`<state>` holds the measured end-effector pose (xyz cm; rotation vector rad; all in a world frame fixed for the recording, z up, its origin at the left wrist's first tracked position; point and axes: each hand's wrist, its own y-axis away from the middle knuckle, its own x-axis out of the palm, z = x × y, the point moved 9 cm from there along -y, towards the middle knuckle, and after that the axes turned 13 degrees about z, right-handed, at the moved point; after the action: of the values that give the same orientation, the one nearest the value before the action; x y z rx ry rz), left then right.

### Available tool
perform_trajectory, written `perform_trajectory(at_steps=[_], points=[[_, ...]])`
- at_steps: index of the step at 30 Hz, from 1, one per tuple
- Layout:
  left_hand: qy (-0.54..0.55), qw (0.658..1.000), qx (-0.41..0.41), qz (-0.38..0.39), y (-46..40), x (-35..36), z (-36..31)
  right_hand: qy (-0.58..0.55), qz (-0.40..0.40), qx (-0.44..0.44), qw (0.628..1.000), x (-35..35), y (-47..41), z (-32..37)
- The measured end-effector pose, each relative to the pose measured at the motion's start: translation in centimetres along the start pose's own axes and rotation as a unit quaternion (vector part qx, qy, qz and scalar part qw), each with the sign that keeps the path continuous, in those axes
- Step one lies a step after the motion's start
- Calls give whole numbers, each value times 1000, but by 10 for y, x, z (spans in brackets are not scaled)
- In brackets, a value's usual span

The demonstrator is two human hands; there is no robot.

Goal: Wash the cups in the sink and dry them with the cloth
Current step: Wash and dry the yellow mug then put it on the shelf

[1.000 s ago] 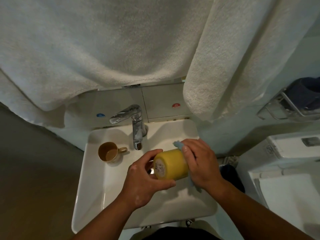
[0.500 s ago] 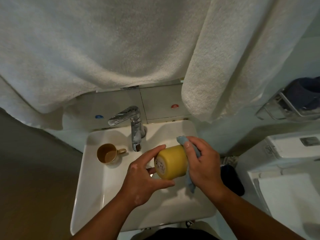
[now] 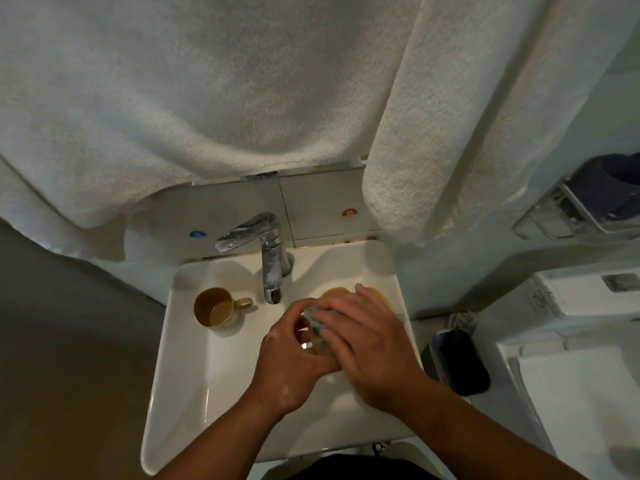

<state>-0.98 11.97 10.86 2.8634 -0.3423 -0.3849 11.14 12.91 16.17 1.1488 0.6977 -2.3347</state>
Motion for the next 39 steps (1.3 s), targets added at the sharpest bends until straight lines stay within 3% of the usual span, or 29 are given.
perform_trajectory(at_steps=[2, 7, 9, 14, 17, 20, 25, 29, 35, 37, 39], points=[[15, 1000, 11, 1, 3, -1, -2, 0, 9, 5, 1000, -2, -1, -9], [-26, 999, 31, 17, 7, 2, -5, -70, -67, 172, 980, -21, 14, -72], [-46, 998, 40, 10, 7, 3, -10, -54, -81, 163, 982, -19, 14, -57], [-69, 995, 71, 5, 12, 3, -20, -4, -53, 47, 997, -8, 11, -13], [-76, 994, 78, 20, 14, 1, -19, -26, -71, 65, 995, -16, 16, -35], [-77, 992, 89, 37, 13, 1, -25, -126, -115, 165, 972, -21, 27, -65], [-58, 992, 100, 58, 7, -2, -26, -220, -186, 215, 933, -23, 36, -70], [-3, 997, 77, 32, 3, -4, -20, -250, -194, 263, 911, -12, 43, -67], [-52, 995, 78, 17, 8, -5, -15, -172, -164, 271, 933, -25, 44, -84], [-74, 994, 78, 21, 10, -3, -16, -139, -176, 237, 945, -39, 38, -78], [-83, 993, 74, 32, 10, 0, -17, -121, -130, 190, 966, -36, 22, -63]])
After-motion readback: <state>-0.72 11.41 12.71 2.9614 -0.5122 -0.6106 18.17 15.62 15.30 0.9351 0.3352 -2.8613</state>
